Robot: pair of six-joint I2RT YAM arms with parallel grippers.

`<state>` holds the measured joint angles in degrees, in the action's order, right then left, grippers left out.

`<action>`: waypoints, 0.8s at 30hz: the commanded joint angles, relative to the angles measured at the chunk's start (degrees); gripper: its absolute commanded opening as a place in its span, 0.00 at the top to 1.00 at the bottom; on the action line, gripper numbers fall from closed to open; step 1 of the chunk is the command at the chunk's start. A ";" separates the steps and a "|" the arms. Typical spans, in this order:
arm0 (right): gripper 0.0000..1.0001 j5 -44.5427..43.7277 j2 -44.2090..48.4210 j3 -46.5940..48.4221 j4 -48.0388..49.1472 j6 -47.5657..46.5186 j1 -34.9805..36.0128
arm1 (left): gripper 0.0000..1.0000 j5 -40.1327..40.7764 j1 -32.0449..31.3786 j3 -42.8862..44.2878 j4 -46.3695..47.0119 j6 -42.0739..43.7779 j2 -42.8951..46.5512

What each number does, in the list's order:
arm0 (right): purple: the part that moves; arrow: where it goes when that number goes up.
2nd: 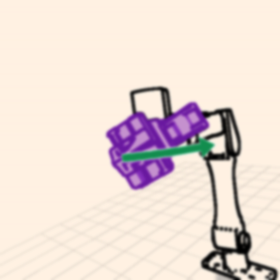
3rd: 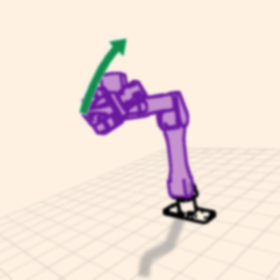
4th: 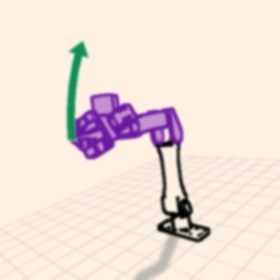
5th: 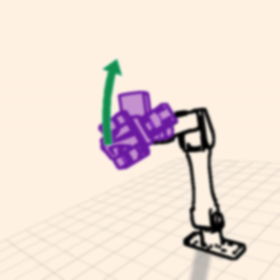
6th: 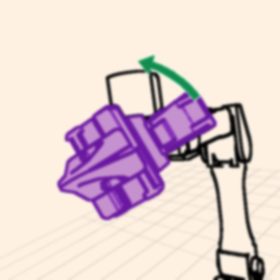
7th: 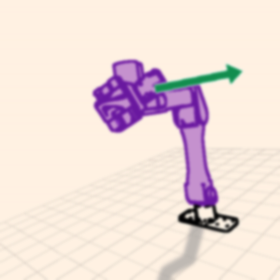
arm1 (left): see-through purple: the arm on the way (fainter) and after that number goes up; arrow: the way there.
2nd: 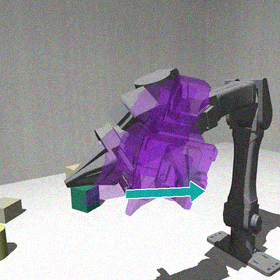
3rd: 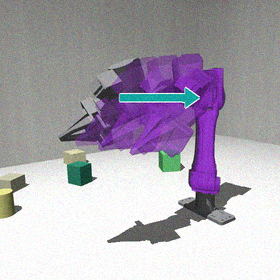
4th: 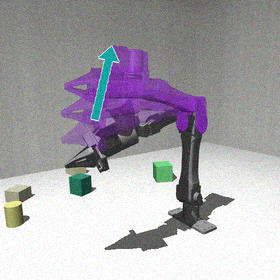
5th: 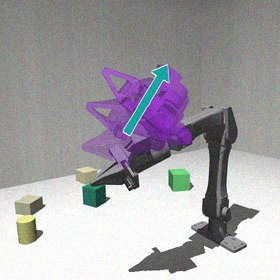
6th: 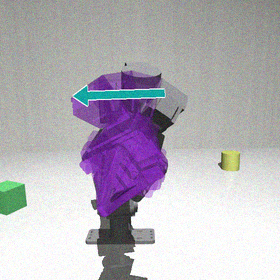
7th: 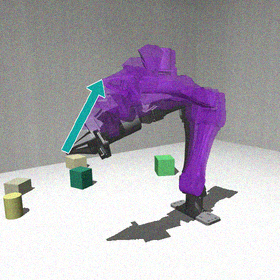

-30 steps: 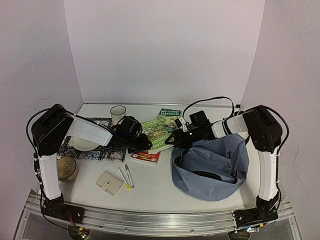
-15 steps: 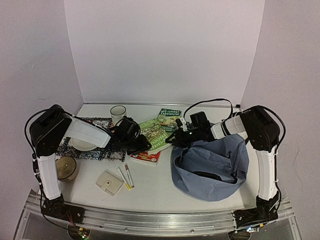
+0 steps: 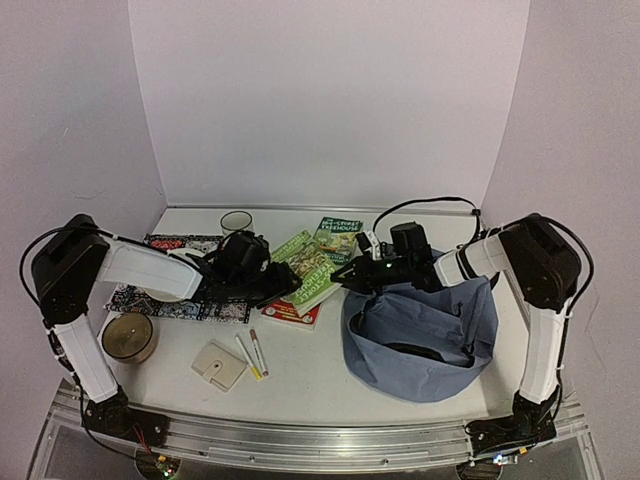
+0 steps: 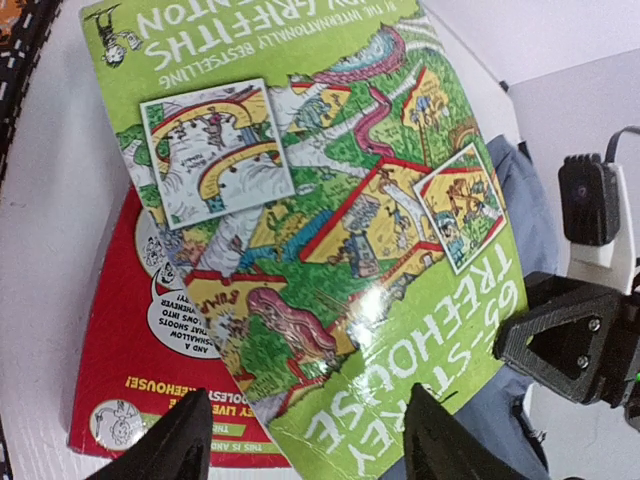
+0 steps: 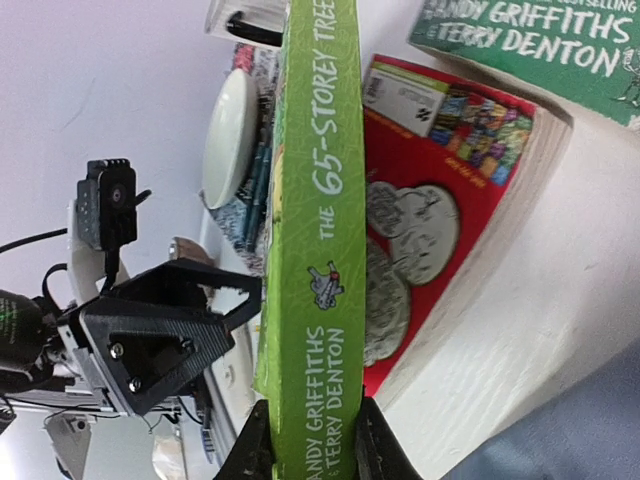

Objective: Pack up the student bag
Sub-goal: Pick up the book, then pass from the right arm to the left

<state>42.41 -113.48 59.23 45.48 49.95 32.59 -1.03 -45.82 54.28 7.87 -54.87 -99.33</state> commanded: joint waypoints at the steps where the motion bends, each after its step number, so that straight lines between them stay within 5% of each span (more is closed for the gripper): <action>1: 1.00 -1.62 8.72 -2.82 14.98 7.92 0.50 | 0.24 3.23 0.10 -3.16 5.11 -4.83 7.39; 13: 1.00 -18.71 17.77 -8.70 21.46 17.30 5.37 | 0.02 0.11 -2.72 -10.99 19.21 -18.71 14.28; 24: 1.00 -30.24 21.83 -10.13 21.14 21.03 10.39 | 0.00 7.42 -7.45 -13.65 29.08 -25.96 15.87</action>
<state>16.87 -97.39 47.98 57.77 69.82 41.91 3.73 -53.55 41.40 30.25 -76.72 -84.00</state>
